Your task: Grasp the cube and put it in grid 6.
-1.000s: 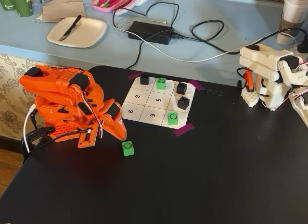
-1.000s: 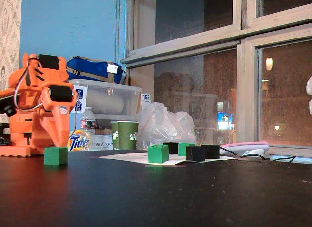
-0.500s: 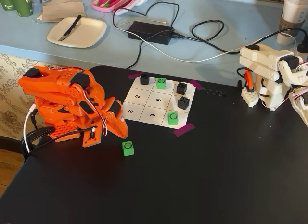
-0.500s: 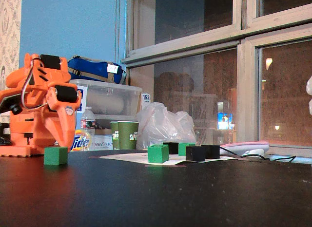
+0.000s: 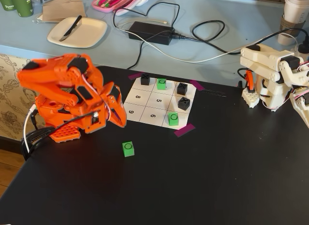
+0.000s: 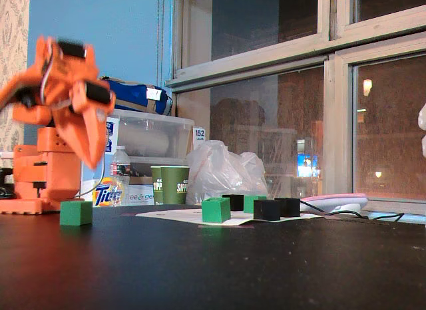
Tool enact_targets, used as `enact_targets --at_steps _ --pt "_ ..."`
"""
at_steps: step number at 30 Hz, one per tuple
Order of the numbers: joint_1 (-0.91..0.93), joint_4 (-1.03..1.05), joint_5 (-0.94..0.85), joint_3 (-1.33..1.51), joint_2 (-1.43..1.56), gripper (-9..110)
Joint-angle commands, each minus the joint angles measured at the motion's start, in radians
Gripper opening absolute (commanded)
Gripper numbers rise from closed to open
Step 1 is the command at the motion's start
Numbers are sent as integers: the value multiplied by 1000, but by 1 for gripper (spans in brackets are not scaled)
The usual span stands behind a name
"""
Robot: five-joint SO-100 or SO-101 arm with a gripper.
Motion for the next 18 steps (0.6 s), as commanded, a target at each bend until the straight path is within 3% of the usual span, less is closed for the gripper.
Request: enact_targets --at_steps 1,8,18 --pt "38 31 -58 -141 -80 0" --pt "54 123 -158 -328 -411 2" --pt "130 221 -299 -580 -816 23"
